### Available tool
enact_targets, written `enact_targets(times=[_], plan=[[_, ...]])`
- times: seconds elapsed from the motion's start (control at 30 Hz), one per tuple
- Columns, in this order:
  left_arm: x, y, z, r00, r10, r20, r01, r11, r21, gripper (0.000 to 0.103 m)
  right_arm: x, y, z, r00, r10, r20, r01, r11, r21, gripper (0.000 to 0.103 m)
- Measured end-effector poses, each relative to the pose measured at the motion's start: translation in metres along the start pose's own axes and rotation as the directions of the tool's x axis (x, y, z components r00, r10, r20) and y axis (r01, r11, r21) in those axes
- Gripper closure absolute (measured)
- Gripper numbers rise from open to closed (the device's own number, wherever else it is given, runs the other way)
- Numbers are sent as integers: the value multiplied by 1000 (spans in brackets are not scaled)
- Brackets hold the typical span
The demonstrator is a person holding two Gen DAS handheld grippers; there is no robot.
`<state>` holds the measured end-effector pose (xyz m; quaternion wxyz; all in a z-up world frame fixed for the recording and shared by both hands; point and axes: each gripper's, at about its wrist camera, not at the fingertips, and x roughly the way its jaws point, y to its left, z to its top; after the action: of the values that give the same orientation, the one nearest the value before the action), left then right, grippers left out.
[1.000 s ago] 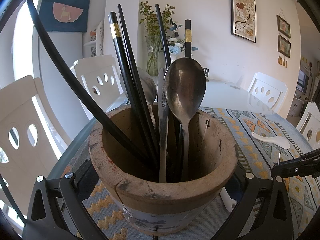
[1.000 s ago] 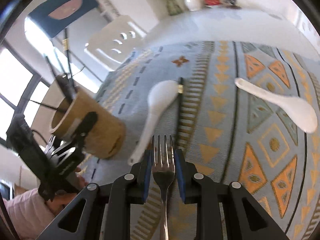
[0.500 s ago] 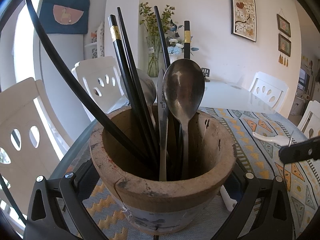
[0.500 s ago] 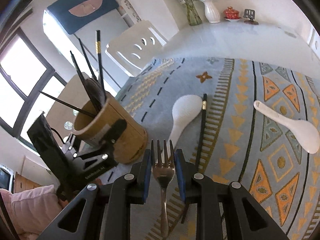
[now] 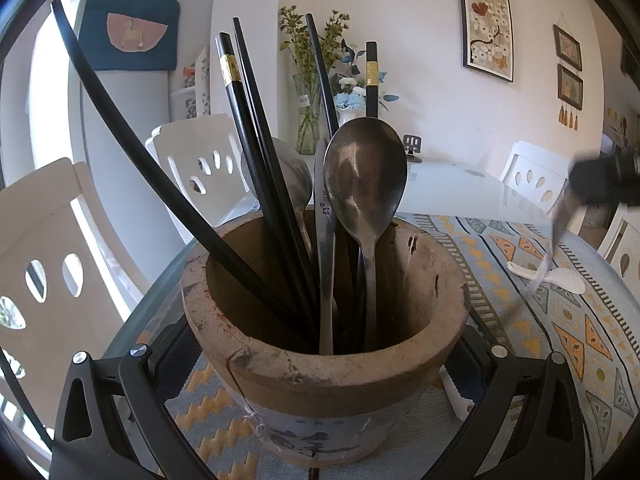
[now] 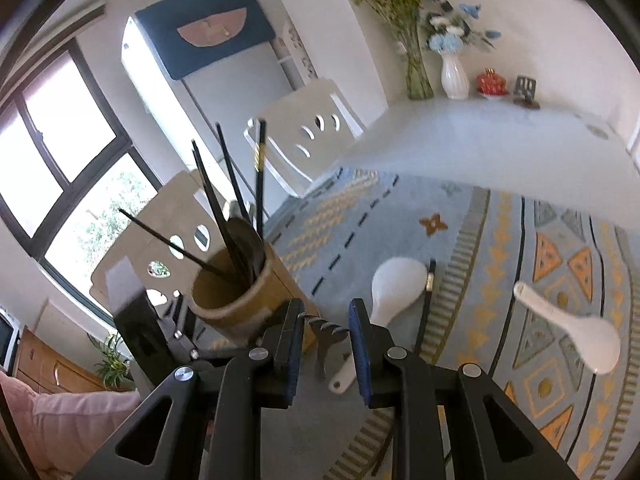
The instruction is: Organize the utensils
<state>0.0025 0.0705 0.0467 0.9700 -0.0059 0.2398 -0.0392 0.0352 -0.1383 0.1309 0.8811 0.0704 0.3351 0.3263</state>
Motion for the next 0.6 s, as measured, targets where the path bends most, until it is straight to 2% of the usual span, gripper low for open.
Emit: enact_targets(times=[0.27, 0.37, 0.43, 0.5, 0.57, 0.6], plan=[[0, 0, 0, 1000, -1, -2, 1, 1000, 0, 0, -33, 25, 52, 990, 26, 135, -20, 999, -46, 86], [0, 0, 0, 1000, 1, -2, -1, 1000, 0, 0, -44, 38, 73, 987, 37, 157, -25, 997, -79, 87], [0, 0, 1, 1000, 1, -1, -1, 1000, 0, 0, -44, 37, 78, 988, 3, 153, 7, 998, -67, 87], [0, 0, 0, 1000, 0, -2, 0, 1000, 0, 0, -41, 18, 75, 988, -50, 145, 45, 998, 40, 85], [0, 0, -1, 1000, -1, -3, 1, 1000, -1, 0, -30, -18, 65, 993, -71, 96, 48, 972, 229, 67], [0, 0, -1, 1000, -2, -3, 2, 1000, -1, 0, -18, -48, 53, 998, -52, 38, 32, 919, 393, 52]])
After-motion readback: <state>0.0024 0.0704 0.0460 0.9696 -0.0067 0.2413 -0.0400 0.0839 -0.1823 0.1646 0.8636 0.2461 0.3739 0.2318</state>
